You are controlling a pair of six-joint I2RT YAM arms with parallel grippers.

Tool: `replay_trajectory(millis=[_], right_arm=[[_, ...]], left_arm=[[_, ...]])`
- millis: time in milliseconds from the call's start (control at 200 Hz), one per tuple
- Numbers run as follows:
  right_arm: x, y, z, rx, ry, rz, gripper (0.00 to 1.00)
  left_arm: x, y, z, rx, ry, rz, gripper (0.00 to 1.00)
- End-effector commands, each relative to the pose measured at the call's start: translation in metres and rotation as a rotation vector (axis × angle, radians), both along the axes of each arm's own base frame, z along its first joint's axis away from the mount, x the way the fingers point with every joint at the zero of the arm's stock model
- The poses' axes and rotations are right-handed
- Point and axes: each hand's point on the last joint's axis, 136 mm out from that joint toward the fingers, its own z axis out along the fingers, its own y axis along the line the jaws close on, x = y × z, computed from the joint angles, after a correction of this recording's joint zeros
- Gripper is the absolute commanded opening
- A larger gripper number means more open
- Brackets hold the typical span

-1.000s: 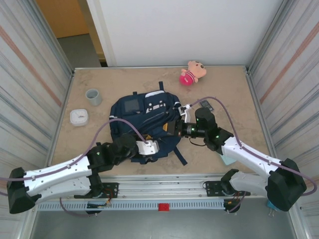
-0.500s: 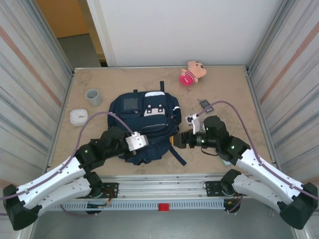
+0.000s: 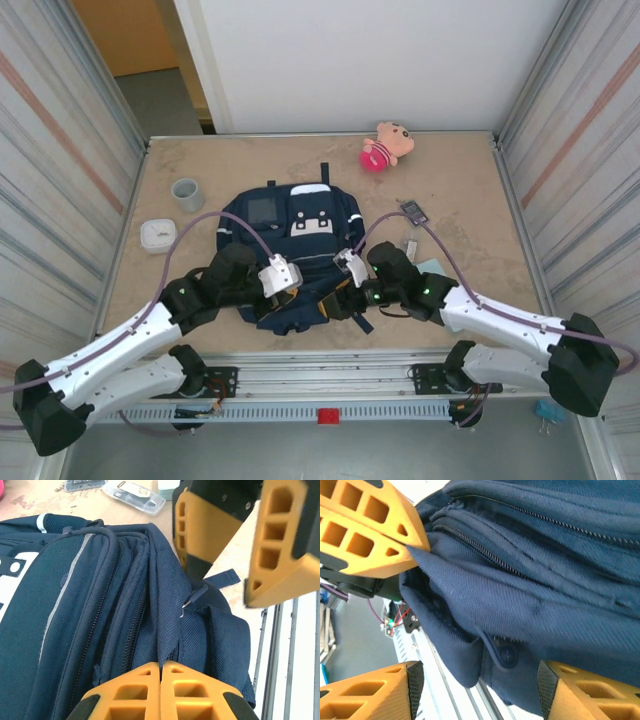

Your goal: Pack books, pencil case, and school supplies into a backpack

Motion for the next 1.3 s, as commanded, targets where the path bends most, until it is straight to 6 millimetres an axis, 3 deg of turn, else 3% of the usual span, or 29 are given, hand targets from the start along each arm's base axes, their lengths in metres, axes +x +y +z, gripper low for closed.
replay_trajectory(millis=[0,165,341,431,722,792,877,972,1022,1097,1168,1218,1293], right_arm=[[0.013,0.016,0.021,0.034,-0.111,0.019,0.62],[0.027,0.021,0.017,0.004,-0.157,-0.020,0.51],[0.041,0.009,0.013,-0.081,-0.202,-0.092,0.14],[0.043,-0.004,0.009,-0.136,-0.201,-0.116,0.05],[0.046,-0.058,0.005,-0.103,-0.073,-0.193,0.00],[0.045,-0.068,0.014,-0.064,-0.066,-0.203,0.00],[0.035,-0.062,0.024,-0.002,-0.040,-0.141,0.00],[0.022,-0.047,0.039,0.075,-0.030,-0.058,0.00],[0.017,-0.040,0.043,0.083,-0.034,-0.025,0.00],[0.013,-0.033,0.047,0.079,-0.047,0.000,0.00],[0.010,-0.029,0.054,0.091,-0.058,0.020,0.00],[0.009,-0.027,0.058,0.099,-0.065,0.031,0.00],[0.006,-0.024,0.066,0.115,-0.078,0.046,0.00]], left_arm=[[0.005,-0.016,0.048,-0.150,-0.055,-0.022,0.00],[0.004,-0.018,0.051,-0.163,-0.053,-0.028,0.00],[0.010,-0.011,0.049,-0.134,-0.065,0.017,0.00],[0.016,-0.002,0.045,-0.096,-0.076,0.061,0.00],[0.028,0.040,0.025,0.073,-0.097,0.231,0.00],[0.027,0.046,0.022,0.094,-0.100,0.249,0.00],[0.024,0.047,0.021,0.089,-0.095,0.245,0.00],[0.015,0.033,0.024,0.031,-0.061,0.171,0.00],[0.013,0.025,0.028,-0.005,-0.045,0.146,0.10],[0.011,0.012,0.035,-0.060,-0.031,0.110,0.37],[0.010,-0.001,0.040,-0.084,-0.051,0.065,0.54],[0.012,-0.009,0.042,-0.076,-0.081,0.052,0.63],[0.016,-0.023,0.043,-0.052,-0.108,0.024,0.68]])
